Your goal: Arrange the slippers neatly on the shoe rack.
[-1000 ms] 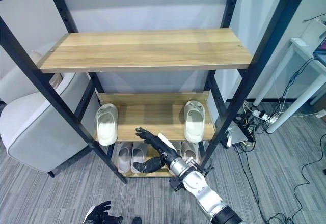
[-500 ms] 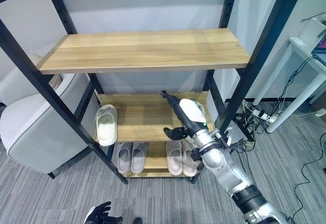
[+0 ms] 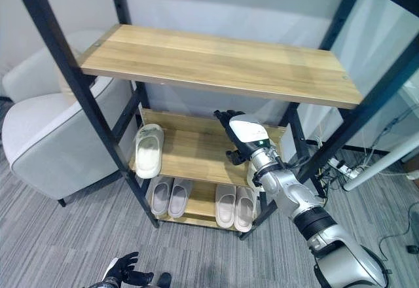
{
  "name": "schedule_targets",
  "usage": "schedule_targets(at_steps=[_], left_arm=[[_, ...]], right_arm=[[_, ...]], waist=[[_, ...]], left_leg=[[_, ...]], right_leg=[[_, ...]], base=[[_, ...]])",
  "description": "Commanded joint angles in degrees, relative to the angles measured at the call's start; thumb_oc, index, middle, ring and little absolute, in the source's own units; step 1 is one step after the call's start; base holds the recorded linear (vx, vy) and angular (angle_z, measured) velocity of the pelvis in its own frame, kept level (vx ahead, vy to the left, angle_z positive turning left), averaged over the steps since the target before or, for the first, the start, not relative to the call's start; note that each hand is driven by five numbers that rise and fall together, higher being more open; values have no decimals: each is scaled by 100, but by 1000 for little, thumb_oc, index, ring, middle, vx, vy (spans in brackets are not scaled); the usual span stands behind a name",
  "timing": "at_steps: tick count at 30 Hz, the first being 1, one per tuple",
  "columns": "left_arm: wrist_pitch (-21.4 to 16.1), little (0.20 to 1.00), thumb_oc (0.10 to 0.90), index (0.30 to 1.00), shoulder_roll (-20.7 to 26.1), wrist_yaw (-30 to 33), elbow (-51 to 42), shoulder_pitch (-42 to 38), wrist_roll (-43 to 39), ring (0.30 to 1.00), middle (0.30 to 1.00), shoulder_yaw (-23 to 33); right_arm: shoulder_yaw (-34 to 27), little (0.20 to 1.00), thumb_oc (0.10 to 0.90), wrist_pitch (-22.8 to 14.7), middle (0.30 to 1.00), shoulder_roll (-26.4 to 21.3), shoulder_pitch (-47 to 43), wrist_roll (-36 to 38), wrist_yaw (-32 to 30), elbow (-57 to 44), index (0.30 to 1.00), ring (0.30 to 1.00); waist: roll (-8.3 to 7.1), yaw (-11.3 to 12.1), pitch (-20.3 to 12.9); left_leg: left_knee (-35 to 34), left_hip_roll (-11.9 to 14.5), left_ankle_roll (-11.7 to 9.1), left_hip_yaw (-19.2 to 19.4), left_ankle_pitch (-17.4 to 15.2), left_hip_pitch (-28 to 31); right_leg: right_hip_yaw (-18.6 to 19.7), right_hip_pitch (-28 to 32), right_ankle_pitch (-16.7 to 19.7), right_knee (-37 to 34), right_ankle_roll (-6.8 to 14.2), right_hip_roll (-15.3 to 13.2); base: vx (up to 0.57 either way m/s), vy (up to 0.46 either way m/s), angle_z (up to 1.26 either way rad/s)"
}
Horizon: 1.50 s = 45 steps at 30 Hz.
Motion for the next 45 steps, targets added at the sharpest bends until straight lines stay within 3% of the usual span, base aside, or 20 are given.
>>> schedule_targets(at_steps=[1, 6, 17, 32, 43, 44, 45], left_arm=[[-36, 900, 800, 900, -233, 7, 545, -21, 196, 900, 900, -439], [-33, 900, 800, 900, -189, 22, 602, -43, 156, 900, 900, -378], [-56, 900, 800, 900, -214, -3, 507, -77, 146, 900, 900, -461], [-89, 900, 800, 900, -140, 60, 490, -300, 96, 900, 900, -525], [-124, 900, 800, 900, -84, 98, 450, -433, 9, 900, 900, -613], [-125, 900, 800, 900, -80, 113, 451, -459, -5, 900, 900, -630], [-129, 900, 800, 900, -64, 132, 453, -499, -30, 900, 900, -638]], right_arm=[[-186, 900, 800, 142, 900, -257, -1040, -79, -518, -47, 900, 900], [-177, 900, 800, 274, 900, -486, -1059, -75, -561, 406, 900, 900], [-190, 900, 800, 437, 900, -882, -936, -209, -552, 725, 900, 900], [84, 900, 800, 602, 900, -1453, -1521, -224, -567, 1086, 900, 900], [333, 900, 800, 650, 900, -1274, -1975, 10, -555, 1684, 900, 900], [364, 822, 748, 656, 822, -1213, -2032, 50, -554, 1762, 822, 822], [388, 787, 725, 651, 787, -1122, -2116, 153, -538, 1902, 787, 787]], waist=[[-148, 75, 8], [-222, 55, 70], [-208, -90, 155], [-251, -163, 314], [-360, -65, 450], [-367, -57, 461], [-381, -28, 473]], left_leg=[[-58, -24, -168, 241, -148, -167], [-58, -41, -161, 208, -146, -263], [-58, -74, -114, 240, -156, -382], [-58, -123, -88, 238, -126, -618], [-58, -145, -57, 229, -113, -750], [-58, -147, -57, 225, -114, -757], [-58, -157, -55, 215, -110, -774]], right_leg=[[89, 330, -583, -4, 462, -107], [29, 238, -553, 7, 479, -130], [70, 88, -491, 40, 520, -201], [46, -151, -417, 71, 559, -284], [54, -301, -368, 100, 584, -310], [45, -311, -362, 99, 587, -316], [35, -318, -356, 97, 585, -319]], base=[[0, 0, 6], [-1, 3, 3], [0, 0, 0], [0, 0, 0], [0, 0, 0], [0, 0, 0], [0, 0, 0]])
